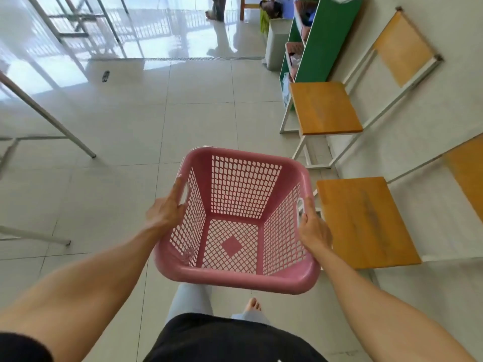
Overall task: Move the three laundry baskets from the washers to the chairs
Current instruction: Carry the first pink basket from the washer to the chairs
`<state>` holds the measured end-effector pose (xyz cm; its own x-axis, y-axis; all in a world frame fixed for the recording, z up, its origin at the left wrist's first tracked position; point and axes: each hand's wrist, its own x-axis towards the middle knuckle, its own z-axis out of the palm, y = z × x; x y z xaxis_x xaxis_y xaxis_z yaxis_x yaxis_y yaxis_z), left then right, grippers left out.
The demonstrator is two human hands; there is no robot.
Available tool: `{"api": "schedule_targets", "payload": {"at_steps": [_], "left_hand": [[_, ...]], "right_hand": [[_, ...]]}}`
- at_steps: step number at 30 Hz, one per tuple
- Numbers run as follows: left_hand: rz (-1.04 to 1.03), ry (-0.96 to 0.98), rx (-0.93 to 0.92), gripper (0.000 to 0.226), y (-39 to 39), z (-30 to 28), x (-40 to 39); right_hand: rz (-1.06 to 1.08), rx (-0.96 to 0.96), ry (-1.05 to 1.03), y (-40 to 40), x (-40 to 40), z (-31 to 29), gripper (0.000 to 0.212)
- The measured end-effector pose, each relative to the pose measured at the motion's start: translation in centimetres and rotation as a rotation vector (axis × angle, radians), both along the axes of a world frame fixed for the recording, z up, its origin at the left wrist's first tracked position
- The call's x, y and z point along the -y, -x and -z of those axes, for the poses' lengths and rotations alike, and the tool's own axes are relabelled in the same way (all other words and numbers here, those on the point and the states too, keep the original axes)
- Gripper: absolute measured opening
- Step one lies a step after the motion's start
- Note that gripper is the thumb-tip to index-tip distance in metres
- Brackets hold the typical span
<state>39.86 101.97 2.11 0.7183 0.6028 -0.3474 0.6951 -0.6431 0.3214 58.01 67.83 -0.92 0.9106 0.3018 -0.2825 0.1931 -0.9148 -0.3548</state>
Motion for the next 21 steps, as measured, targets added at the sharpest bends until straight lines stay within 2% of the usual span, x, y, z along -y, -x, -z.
{"api": "schedule_targets", "payload": {"at_steps": [9,14,21], "left_hand": [[0.104,0.155,0.081,0.094,-7.7,0.5,-12.9],[0.208,0.124,0.068,0.090,-13.7,0.0,-19.7],[0.333,0.145,0.143,0.088,-23.0,-0.7,-25.8]], "right_hand": [[0.114,0.067,-0.011,-5.7,-11.7,-0.3,0.060],[0.215,0.121,-0.010,-7.4,-16.5,-1.5,0.060],[0.363,0.141,-0.024,-10.7,-22.0,-2.3,0.059]]}}
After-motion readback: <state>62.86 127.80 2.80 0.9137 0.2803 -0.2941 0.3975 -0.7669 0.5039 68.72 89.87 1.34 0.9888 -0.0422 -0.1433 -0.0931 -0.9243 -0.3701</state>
